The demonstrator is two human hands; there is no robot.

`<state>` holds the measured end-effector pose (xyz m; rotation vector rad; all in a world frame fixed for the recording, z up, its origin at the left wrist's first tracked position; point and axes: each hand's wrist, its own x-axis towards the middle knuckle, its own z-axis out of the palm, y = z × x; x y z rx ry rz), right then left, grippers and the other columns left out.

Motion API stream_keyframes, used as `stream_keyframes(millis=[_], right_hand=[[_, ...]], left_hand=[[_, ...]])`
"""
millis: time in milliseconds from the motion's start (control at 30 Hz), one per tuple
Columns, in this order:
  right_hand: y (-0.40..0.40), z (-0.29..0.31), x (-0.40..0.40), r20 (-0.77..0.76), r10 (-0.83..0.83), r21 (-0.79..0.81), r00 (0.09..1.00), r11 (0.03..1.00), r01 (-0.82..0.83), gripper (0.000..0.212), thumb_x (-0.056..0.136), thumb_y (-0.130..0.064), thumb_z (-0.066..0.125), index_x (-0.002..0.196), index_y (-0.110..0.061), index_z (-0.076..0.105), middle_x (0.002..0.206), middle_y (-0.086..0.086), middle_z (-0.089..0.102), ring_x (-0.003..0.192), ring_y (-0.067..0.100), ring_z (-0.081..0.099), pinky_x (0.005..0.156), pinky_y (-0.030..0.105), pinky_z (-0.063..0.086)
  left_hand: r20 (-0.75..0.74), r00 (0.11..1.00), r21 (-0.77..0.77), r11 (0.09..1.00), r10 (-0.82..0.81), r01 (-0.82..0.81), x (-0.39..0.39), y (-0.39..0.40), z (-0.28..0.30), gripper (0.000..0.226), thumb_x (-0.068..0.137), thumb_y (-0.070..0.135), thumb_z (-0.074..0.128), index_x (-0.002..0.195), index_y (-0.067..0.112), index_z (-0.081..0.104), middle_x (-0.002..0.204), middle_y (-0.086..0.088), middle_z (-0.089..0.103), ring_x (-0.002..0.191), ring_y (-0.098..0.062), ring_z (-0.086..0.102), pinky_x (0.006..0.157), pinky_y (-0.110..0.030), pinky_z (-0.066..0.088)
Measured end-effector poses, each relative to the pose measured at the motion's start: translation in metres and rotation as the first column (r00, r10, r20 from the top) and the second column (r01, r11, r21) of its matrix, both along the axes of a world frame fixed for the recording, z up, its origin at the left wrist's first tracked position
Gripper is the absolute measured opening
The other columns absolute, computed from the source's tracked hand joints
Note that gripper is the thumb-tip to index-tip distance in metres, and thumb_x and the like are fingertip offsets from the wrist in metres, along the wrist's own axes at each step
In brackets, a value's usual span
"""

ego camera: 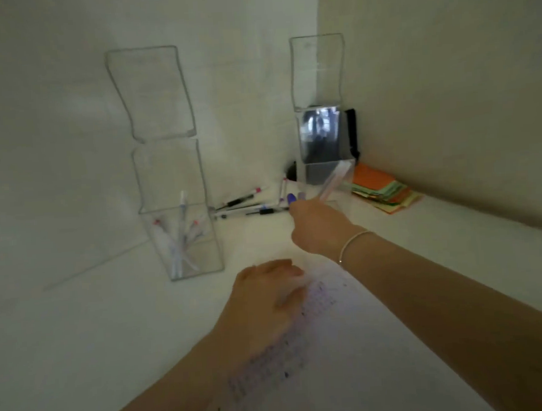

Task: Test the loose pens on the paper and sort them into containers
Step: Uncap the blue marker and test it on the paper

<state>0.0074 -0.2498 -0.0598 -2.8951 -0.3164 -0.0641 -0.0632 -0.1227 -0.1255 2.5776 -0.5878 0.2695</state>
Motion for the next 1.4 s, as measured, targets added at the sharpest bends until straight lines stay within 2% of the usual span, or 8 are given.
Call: stream_keyframes(millis=[133,233,433,700,833,1000,1200,1400], right_hand=[[0.022,-0.027,0.028,0.056,-0.089,-0.340,0.994,0.935,0.103,0.038,0.094,-0.011,0.040,0.132,-0.008,0.045,0.137,0.011,0.049,0.107,0.027,0.058,0.077,0.033,0.043],[0.028,-0.039,0.038,0.099,-0.100,-0.443,0.990,0.886,0.134,0.032,0.095,-0.010,0.040,0.124,-0.007,0.052,0.118,0.007,0.060,0.099,0.023,0.062,0.069,0.031,0.037],[0.033,-0.039,0.051,0.065,-0.144,-0.424,0.987,0.892,0.158,0.043,0.095,-0.015,0.042,0.137,-0.007,0.034,0.140,0.014,0.044,0.113,0.025,0.056,0.079,0.033,0.043],[0.031,-0.025,0.055,0.102,-0.115,-0.367,0.988,0.919,0.145,0.040,0.094,-0.021,0.043,0.132,-0.010,0.034,0.124,0.012,0.053,0.106,0.029,0.058,0.076,0.034,0.042],[0.021,0.017,0.032,0.421,-0.098,-0.024,0.902,0.993,0.119,0.023,0.091,-0.035,0.046,0.101,-0.015,0.054,0.097,0.005,0.056,0.084,0.024,0.058,0.065,0.029,0.039],[0.019,0.058,-0.001,-0.075,0.091,0.380,0.993,0.923,-0.056,0.024,0.083,-0.030,0.065,0.066,-0.012,0.063,0.049,-0.003,0.053,0.040,0.005,0.044,0.042,0.016,0.035],[0.027,0.041,-0.022,-0.267,0.369,0.769,0.890,0.639,-0.034,0.030,0.079,-0.030,0.071,0.070,-0.006,0.055,0.052,0.002,0.047,0.045,0.012,0.038,0.046,0.020,0.035],[0.030,0.011,-0.032,-0.263,0.439,0.820,0.859,0.571,-0.041,0.022,0.085,-0.017,0.064,0.069,-0.005,0.056,0.062,0.018,0.050,0.045,0.022,0.041,0.039,0.021,0.037]], left_hand=[[-0.047,0.999,0.090,0.995,-0.026,0.030,-0.010,0.019,-0.022,0.060,0.076,0.065,0.035,0.127,0.037,0.051,0.145,0.008,0.039,0.135,-0.008,0.032,0.113,-0.032,0.015],[0.045,0.997,0.075,0.995,-0.063,0.060,-0.005,0.023,-0.029,0.058,0.078,0.067,0.043,0.129,0.039,0.048,0.141,0.004,0.045,0.130,-0.013,0.041,0.110,-0.039,0.029],[0.252,0.965,0.156,0.987,-0.066,0.027,0.006,0.024,-0.024,0.039,0.075,0.069,0.044,0.086,0.037,0.063,0.084,0.012,0.053,0.075,-0.008,0.052,0.064,-0.018,0.037],[0.223,0.973,0.110,0.993,-0.060,0.036,-0.002,0.025,-0.033,0.039,0.079,0.056,0.049,0.108,0.033,0.062,0.098,0.010,0.056,0.085,-0.011,0.055,0.076,-0.021,0.033],[0.086,0.982,-0.253,0.957,0.167,-0.141,0.001,0.029,-0.023,0.055,0.085,0.055,0.051,0.133,0.030,0.041,0.126,0.014,0.044,0.109,-0.004,0.049,0.096,-0.018,0.038],[-0.006,0.957,-0.429,0.863,0.292,-0.266,0.002,0.027,-0.008,0.080,0.076,0.068,0.036,0.145,0.033,0.016,0.136,0.022,0.030,0.122,0.006,0.035,0.102,-0.019,0.036],[0.010,0.975,-0.552,0.815,0.220,-0.178,0.000,0.024,-0.006,0.033,0.088,0.061,0.024,0.092,0.035,0.044,0.058,0.008,0.045,0.054,-0.008,0.047,0.050,-0.017,0.034],[-0.017,0.992,-0.583,0.805,0.126,-0.112,-0.009,0.024,0.011,0.030,0.080,0.061,0.038,0.083,0.036,0.052,0.052,0.020,0.054,0.044,-0.004,0.048,0.048,-0.010,0.035]])
